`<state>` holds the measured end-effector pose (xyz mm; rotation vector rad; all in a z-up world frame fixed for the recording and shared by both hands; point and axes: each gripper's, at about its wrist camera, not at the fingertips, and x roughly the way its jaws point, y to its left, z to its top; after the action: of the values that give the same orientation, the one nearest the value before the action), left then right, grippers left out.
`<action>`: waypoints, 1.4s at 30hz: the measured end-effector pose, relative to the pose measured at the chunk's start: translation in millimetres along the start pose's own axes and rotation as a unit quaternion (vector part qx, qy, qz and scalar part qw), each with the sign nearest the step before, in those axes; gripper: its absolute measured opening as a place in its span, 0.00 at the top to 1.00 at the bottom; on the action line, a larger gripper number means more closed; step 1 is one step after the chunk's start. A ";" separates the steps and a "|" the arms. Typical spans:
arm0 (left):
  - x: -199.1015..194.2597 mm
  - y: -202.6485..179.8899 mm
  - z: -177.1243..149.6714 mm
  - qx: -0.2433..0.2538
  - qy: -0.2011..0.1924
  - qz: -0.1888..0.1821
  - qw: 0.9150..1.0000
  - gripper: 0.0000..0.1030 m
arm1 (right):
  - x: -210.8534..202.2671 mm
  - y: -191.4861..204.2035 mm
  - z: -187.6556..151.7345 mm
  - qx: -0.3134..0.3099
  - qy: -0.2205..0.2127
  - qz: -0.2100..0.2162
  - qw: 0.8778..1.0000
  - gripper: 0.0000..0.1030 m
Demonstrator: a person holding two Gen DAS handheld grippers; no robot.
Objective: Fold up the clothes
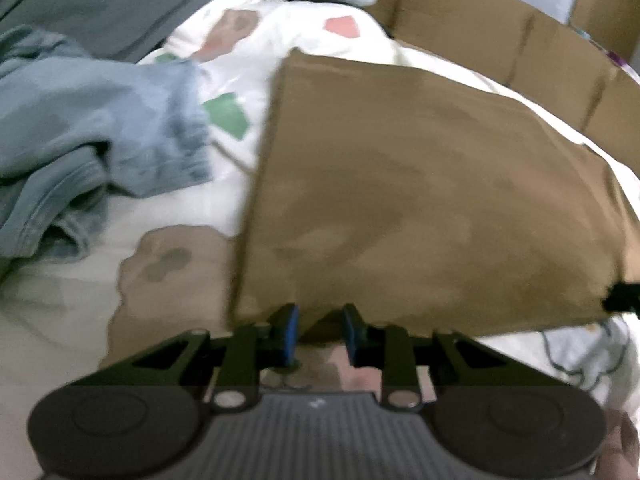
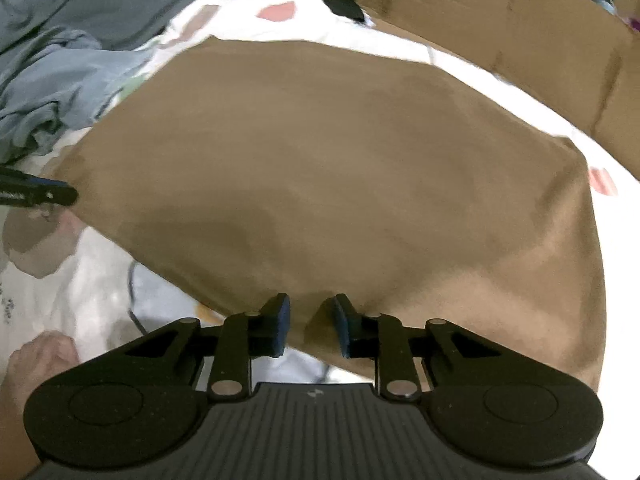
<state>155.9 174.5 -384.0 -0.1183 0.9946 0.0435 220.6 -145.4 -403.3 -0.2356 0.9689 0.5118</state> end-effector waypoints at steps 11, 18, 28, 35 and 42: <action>-8.6 26.6 -1.6 -0.036 0.000 0.011 0.999 0.85 | -11.9 -37.3 -14.8 0.046 0.002 -0.051 0.998 0.72; -23.5 37.3 -5.8 -0.088 -0.012 0.023 0.996 0.74 | -26.2 -69.9 -31.9 0.083 0.010 -0.088 0.993 0.72; -20.1 66.5 -19.9 -0.213 -0.013 -0.047 0.976 0.64 | -58.1 -126.1 -58.3 0.239 0.005 -0.105 0.965 0.71; -10.7 84.6 -32.7 -0.297 -0.019 -0.102 0.949 0.58 | -58.5 -169.2 -93.6 0.411 -0.032 -0.034 0.910 0.70; -2.0 106.5 -41.5 -0.369 -0.032 -0.149 0.917 0.58 | -41.7 -197.4 -122.4 0.561 -0.081 0.049 0.822 0.70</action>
<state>110.5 275.2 -413.2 -0.9555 0.8422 0.1428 214.2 -377.9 -442.9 0.9175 0.9733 -0.0174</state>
